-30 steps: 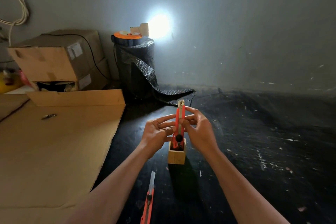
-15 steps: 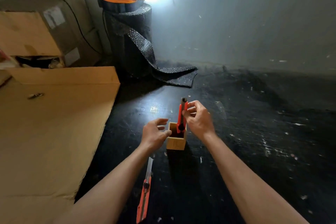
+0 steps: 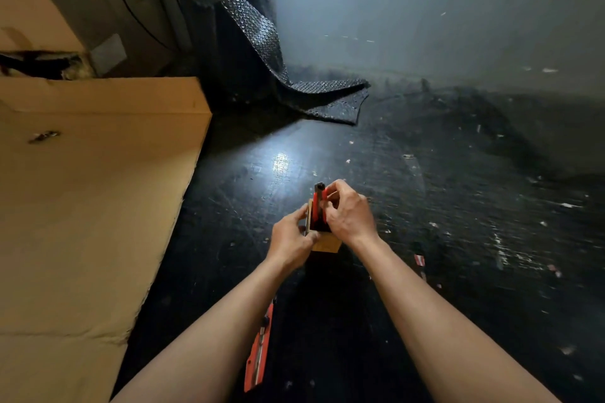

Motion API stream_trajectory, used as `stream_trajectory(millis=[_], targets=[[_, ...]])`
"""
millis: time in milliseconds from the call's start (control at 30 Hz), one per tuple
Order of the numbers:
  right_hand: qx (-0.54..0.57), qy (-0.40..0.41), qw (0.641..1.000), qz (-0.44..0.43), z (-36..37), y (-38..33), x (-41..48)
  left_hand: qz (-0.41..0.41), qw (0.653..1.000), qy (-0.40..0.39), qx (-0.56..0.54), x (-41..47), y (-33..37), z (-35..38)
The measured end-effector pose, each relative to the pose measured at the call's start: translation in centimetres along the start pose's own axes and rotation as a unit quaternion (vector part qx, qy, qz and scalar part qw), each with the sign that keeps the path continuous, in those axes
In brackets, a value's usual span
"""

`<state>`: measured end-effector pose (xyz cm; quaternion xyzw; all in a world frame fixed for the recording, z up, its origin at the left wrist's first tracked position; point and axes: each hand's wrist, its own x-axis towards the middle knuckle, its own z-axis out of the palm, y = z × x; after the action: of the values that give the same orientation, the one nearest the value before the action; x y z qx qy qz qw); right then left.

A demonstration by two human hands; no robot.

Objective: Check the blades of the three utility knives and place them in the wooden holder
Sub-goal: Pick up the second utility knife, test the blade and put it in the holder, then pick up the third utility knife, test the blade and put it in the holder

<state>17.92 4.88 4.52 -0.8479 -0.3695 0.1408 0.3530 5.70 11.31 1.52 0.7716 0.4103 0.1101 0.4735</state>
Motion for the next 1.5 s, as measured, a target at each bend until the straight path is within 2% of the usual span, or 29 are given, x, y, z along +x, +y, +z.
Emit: stream_trajectory(millis=[267, 700, 933, 1233, 1367, 1500], targets=[[0.004, -0.022, 0.999, 0.03, 0.8, 0.3, -0.1, 0.001, 0.999, -0.003, -0.033, -0.1, 0.1, -0.1], [-0.012, -0.008, 1.0, -0.023, -1.7, -1.0, -3.4, -0.026, 0.999, 0.026, -0.025, -3.1, -0.5, -1.3], [-0.032, -0.089, 0.995, 0.007, 0.8, -1.1, -8.2, -0.025, 0.998, 0.043, 0.042, -7.8, -4.0, -3.7], [-0.072, -0.23, 0.968, 0.073, 8.1, -0.1, -15.6, -0.125, 0.99, 0.019, 0.069, -14.1, -10.1, -4.2], [-0.02, -0.29, 0.951, 0.106, 10.0, 0.1, -17.9, -0.155, 0.988, -0.002, 0.023, -15.4, -11.6, -3.2], [0.078, -0.259, 0.954, 0.127, 10.7, -0.3, -19.8, -0.168, 0.985, 0.004, -0.041, -16.2, -12.3, -2.6]])
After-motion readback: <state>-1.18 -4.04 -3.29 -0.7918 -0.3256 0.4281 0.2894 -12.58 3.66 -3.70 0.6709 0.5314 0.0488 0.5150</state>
